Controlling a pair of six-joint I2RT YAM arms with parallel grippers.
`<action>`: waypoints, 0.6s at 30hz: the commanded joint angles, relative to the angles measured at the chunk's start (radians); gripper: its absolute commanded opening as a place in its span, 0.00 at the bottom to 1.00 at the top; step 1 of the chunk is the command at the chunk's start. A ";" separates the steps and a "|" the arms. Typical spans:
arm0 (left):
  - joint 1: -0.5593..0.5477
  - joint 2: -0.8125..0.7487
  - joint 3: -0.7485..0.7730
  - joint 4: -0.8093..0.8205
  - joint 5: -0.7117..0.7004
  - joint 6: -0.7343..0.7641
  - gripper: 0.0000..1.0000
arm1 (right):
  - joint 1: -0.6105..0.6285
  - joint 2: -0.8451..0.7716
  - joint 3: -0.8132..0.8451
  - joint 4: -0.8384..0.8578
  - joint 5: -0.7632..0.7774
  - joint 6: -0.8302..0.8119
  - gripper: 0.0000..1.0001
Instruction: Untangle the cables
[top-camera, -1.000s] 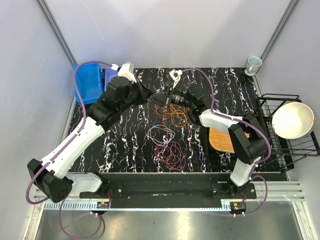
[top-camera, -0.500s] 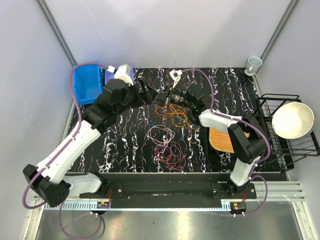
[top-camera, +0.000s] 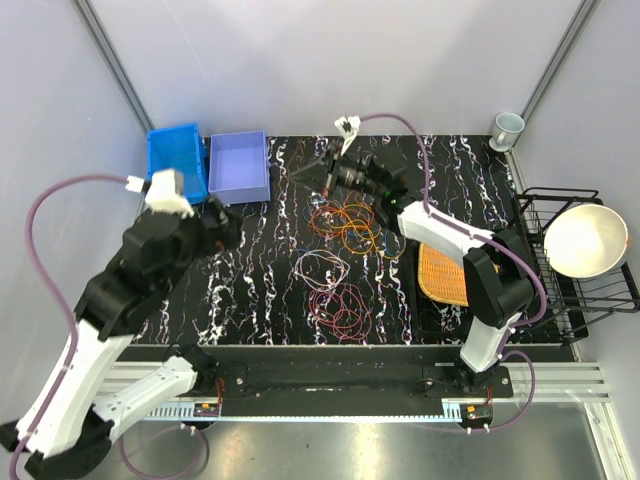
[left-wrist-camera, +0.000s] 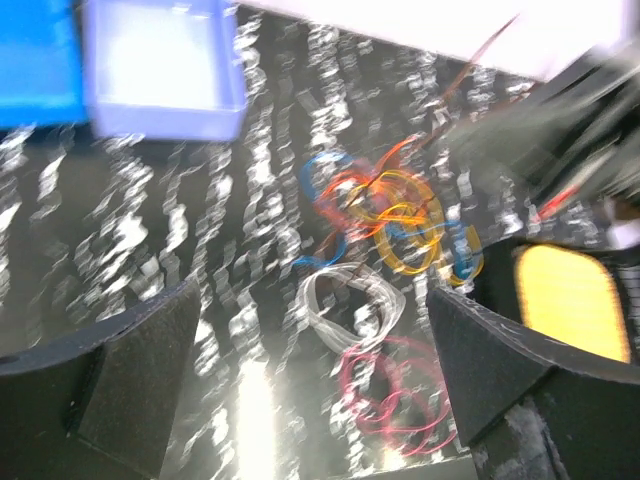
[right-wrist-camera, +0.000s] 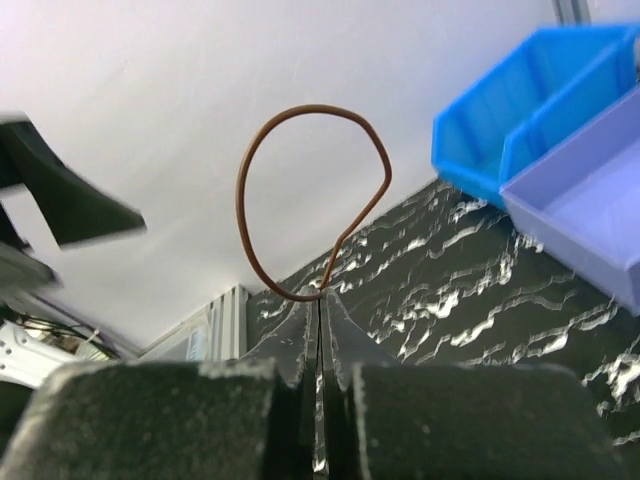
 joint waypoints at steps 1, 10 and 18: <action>0.003 -0.118 -0.149 -0.121 -0.106 -0.006 0.99 | 0.011 -0.041 0.169 -0.109 0.026 -0.074 0.00; 0.004 -0.260 -0.359 -0.121 -0.127 -0.031 0.99 | 0.010 0.079 0.556 -0.264 0.020 -0.110 0.00; 0.003 -0.343 -0.404 -0.089 -0.180 -0.042 0.99 | 0.013 0.292 0.965 -0.307 0.065 -0.091 0.00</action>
